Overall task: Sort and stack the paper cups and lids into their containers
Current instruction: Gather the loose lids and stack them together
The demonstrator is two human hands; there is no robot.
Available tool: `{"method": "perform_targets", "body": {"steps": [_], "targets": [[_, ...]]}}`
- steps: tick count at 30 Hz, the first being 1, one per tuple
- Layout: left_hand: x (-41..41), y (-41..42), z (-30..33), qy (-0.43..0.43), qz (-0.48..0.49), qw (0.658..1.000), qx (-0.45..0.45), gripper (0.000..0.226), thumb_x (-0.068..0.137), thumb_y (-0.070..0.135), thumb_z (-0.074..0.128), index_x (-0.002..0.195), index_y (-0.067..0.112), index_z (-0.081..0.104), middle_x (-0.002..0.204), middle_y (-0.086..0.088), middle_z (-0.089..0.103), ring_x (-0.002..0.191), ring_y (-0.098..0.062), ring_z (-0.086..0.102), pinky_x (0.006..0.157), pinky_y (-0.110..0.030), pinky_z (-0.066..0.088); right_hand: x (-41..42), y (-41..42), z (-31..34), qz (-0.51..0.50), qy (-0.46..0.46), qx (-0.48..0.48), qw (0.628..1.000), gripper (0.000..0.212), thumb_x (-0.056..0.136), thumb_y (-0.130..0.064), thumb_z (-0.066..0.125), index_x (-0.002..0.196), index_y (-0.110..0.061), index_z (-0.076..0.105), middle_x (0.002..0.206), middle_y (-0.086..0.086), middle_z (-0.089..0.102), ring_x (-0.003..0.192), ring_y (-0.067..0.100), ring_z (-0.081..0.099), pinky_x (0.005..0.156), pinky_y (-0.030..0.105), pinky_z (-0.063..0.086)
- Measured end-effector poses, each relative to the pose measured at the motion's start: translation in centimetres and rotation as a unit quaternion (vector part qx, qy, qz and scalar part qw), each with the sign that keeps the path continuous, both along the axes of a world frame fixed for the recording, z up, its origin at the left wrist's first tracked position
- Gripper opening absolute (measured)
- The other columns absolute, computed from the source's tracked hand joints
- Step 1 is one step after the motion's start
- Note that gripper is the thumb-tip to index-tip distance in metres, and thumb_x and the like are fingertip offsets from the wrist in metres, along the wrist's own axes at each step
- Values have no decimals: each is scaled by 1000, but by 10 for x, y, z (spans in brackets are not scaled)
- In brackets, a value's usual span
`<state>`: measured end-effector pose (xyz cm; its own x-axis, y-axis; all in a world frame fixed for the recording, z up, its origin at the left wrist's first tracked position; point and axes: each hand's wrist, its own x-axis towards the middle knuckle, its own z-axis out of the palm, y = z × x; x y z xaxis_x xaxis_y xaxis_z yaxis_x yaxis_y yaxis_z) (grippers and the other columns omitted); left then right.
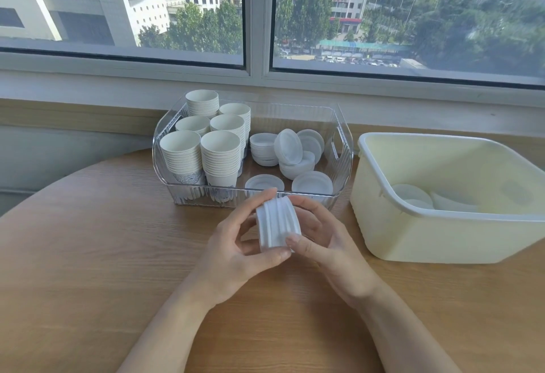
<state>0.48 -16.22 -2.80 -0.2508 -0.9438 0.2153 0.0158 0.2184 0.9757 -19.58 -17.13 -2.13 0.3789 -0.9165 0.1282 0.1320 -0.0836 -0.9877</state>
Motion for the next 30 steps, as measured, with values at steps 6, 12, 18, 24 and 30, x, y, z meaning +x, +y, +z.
{"method": "perform_targets", "body": {"steps": [6, 12, 18, 24, 30], "targets": [[-2, 0, 2, -19, 14, 1000, -8, 81, 69, 20, 95, 137, 47, 60, 135, 8, 65, 130, -17, 60, 97, -42, 60, -2, -3, -4, -51, 3, -27, 998, 68, 82, -9, 79, 144, -19, 53, 137, 8, 66, 128, 25, 64, 105, 38, 53], [-2, 1, 2, -1, 22, 1000, -7, 76, 71, 19, 96, 135, 41, 61, 136, 3, 65, 130, -23, 60, 97, -44, 59, 0, -3, -5, -49, 4, -42, 998, 68, 84, -5, 75, 146, -17, 51, 139, 8, 65, 130, 25, 63, 106, 35, 52], [-1, 1, 2, -11, 34, 999, -10, 82, 66, 34, 98, 138, 42, 59, 135, -1, 65, 127, -28, 62, 98, -49, 59, 2, -2, -5, -61, -4, -54, 997, 65, 83, -2, 74, 143, -14, 53, 135, 7, 69, 125, 25, 66, 99, 32, 54], [0, 0, 1, -33, 23, 999, -15, 86, 67, 26, 98, 140, 45, 57, 139, 5, 63, 132, -22, 60, 100, -45, 58, -3, -3, -4, -17, 24, -33, 999, 65, 87, -5, 73, 147, -12, 50, 142, 6, 65, 133, 25, 61, 107, 38, 51], [-1, 2, 4, -32, -1, 999, -4, 93, 66, 24, 99, 145, 45, 54, 142, 9, 62, 133, -18, 59, 98, -47, 59, -8, -4, -3, -1, 14, -14, 1000, 68, 87, -14, 76, 150, -12, 50, 145, 9, 62, 137, 28, 57, 114, 50, 46]]}}
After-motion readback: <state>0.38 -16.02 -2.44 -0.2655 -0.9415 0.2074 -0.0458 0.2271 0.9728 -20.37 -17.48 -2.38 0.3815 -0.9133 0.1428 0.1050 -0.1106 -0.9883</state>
